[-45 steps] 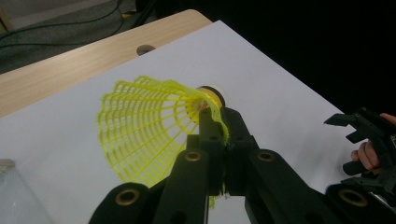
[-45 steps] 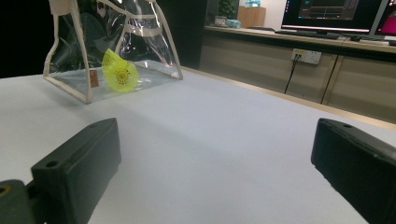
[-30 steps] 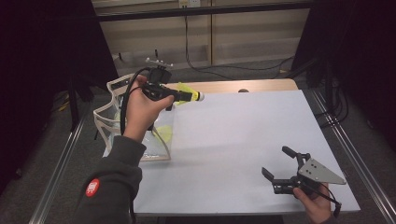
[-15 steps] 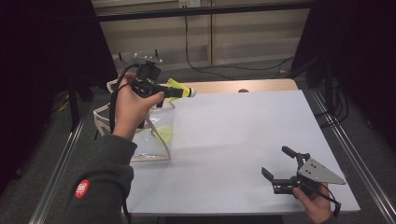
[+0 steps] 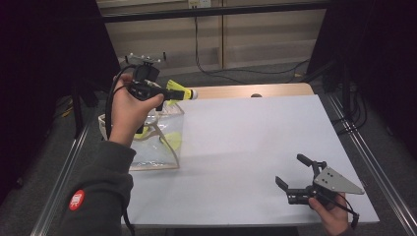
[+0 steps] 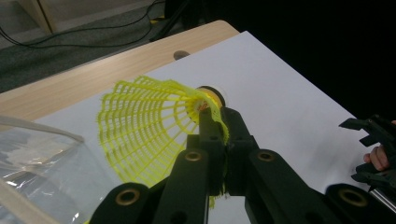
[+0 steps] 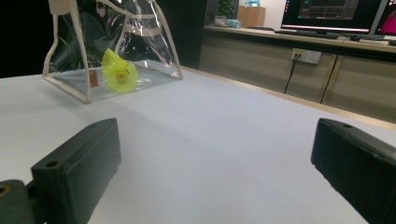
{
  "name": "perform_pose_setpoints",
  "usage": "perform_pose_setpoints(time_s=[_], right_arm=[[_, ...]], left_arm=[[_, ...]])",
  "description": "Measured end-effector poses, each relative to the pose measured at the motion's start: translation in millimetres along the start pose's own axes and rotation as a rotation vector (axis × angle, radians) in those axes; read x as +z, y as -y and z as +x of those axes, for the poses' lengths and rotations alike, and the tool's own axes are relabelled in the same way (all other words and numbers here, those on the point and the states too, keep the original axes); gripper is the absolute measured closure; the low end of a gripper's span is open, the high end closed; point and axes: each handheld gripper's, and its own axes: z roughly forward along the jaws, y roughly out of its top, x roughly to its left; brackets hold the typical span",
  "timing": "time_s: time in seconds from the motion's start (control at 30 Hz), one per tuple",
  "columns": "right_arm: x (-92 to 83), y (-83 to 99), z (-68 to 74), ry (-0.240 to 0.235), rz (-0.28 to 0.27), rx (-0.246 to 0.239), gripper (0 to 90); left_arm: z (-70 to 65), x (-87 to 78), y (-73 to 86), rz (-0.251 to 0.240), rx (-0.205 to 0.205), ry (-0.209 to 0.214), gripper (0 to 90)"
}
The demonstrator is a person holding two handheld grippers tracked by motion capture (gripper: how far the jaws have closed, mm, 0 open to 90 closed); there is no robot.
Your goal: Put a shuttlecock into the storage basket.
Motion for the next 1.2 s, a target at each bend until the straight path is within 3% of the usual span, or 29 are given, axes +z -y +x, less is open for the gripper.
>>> perform_pose_setpoints(time_s=[0.43, 1.2], right_arm=[[-0.1, -0.3, 0.6, -0.002, 0.000, 0.003, 1.3], [0.0, -0.4, 0.8, -0.001, 0.002, 0.002, 1.2]], left_arm=[[11.2, -17.8, 2.4, -0.020, -0.027, -0.024, 88.9], [31.0, -36.4, 15.1, -0.014, -0.052, -0.077, 88.9]])
